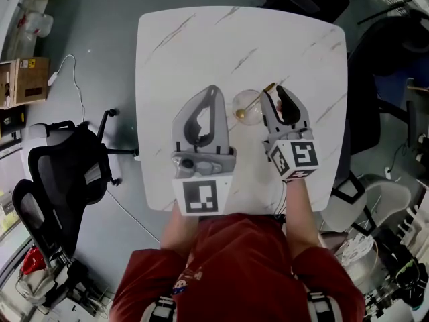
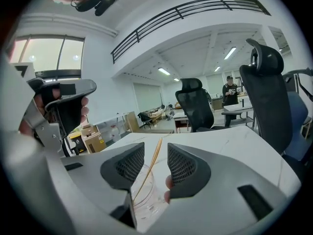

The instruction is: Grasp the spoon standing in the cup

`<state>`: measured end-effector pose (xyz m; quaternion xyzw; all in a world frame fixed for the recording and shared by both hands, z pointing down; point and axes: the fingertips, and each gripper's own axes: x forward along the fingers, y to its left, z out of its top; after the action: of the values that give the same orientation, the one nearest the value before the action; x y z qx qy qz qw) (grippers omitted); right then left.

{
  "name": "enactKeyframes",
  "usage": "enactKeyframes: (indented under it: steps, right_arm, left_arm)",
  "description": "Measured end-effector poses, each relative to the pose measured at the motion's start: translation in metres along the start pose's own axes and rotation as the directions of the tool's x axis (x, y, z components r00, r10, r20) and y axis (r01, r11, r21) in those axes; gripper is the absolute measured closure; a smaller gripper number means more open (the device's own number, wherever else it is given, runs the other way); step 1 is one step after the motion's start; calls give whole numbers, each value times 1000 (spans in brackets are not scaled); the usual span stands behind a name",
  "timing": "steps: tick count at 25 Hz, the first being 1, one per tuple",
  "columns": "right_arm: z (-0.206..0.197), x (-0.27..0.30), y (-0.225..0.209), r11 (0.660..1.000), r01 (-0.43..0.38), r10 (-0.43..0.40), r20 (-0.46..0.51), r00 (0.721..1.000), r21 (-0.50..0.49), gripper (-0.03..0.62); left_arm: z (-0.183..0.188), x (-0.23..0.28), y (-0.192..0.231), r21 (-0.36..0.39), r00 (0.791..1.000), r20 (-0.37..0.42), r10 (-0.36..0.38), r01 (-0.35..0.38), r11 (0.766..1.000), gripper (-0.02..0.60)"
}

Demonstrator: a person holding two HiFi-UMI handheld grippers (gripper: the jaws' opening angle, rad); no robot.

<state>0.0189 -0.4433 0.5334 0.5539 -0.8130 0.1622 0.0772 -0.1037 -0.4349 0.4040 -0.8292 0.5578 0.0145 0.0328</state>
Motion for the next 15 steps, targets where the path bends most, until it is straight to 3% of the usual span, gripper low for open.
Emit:
enactKeyframes:
  steps: [15]
  right_arm:
    - [-8, 11, 5, 1000, -15, 14, -23, 1000, -21, 495]
  left_arm:
    - [-1, 2, 10, -9, 1000, 2, 19, -19, 1000, 572]
